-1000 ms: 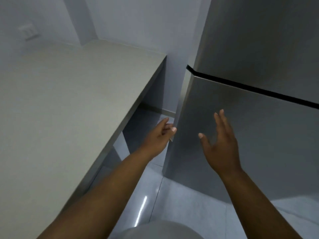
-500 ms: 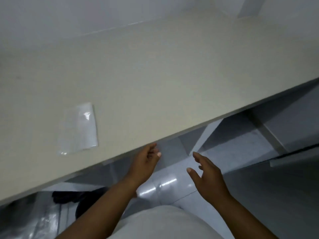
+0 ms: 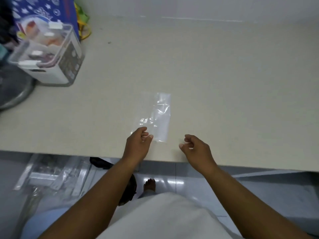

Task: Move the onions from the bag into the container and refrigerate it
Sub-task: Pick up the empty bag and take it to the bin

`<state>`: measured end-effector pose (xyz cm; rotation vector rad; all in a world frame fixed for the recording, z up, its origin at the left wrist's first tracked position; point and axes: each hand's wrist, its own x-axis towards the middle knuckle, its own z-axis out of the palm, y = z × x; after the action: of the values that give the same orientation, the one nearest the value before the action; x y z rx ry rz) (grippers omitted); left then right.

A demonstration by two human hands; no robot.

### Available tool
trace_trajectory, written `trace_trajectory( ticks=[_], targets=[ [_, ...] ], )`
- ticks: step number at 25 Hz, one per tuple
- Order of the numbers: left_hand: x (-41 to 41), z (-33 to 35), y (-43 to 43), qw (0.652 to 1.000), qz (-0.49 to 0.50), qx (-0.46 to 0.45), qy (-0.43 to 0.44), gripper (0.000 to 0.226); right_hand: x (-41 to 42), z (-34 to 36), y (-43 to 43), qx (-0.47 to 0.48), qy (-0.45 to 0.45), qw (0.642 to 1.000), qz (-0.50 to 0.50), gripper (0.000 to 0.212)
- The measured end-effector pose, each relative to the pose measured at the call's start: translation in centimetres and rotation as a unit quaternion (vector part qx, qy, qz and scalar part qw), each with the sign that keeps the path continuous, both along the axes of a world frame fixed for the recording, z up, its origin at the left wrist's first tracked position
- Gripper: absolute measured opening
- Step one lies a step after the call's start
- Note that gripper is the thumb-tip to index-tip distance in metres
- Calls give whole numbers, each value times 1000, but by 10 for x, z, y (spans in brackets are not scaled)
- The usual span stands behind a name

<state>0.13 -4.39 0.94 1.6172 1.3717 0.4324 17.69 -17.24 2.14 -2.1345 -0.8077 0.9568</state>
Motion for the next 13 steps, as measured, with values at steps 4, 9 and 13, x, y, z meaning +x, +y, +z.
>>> trace_trajectory(
  ticks=[4, 9, 13],
  targets=[
    [-10, -18, 62, 992, -16, 9, 126, 49, -7, -9, 67, -58, 14, 998, -14, 47],
    [-3, -29, 108, 984, -11, -61, 170, 64, -10, -22, 110, -81, 58, 993, -70, 44],
    [-2, -30, 113, 983, -1, -91, 162, 28, -6, -27, 116, -81, 79, 991, -69, 16]
  ],
)
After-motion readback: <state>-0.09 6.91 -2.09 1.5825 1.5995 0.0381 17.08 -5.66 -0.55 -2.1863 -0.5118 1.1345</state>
